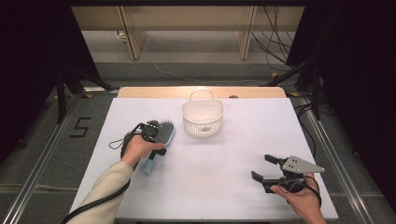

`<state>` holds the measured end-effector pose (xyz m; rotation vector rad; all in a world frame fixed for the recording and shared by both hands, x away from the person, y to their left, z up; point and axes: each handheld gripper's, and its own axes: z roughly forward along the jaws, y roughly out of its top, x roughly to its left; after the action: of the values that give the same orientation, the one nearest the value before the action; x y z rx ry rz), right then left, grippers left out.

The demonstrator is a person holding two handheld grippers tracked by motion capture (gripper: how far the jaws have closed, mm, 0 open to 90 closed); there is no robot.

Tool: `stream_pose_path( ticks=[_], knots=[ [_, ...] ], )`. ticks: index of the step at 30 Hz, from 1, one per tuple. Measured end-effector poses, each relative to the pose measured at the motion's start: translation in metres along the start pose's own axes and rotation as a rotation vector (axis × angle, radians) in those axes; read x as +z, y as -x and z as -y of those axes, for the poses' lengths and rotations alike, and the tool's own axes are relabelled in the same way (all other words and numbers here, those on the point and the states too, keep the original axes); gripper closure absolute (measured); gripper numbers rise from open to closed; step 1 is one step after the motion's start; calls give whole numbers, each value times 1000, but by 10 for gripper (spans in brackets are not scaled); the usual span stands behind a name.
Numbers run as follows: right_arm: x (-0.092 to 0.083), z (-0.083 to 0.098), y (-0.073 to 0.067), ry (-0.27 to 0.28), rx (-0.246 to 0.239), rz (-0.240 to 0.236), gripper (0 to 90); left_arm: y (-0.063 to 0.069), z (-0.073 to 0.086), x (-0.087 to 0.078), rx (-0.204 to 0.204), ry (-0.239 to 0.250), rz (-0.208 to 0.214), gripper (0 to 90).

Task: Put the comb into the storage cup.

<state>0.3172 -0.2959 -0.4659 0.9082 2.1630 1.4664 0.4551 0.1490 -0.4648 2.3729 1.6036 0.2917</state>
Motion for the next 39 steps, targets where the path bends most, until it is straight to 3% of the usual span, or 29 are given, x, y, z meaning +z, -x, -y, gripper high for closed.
stream_pose_path(
  ticks=[9,26,36,39],
  knots=[
    [0,0,-1,1,0,1,168,-2,-4,2,-23,-54,30,260],
    [0,0,-1,-2,-4,1,167,-1,-17,5,-42,-146,37,461],
    [0,0,-1,-1,-3,-2,167,-3,-19,4,-42,-167,44,649],
    [0,0,-1,-3,-2,-3,168,-4,-19,4,-54,-167,47,668]
  ],
)
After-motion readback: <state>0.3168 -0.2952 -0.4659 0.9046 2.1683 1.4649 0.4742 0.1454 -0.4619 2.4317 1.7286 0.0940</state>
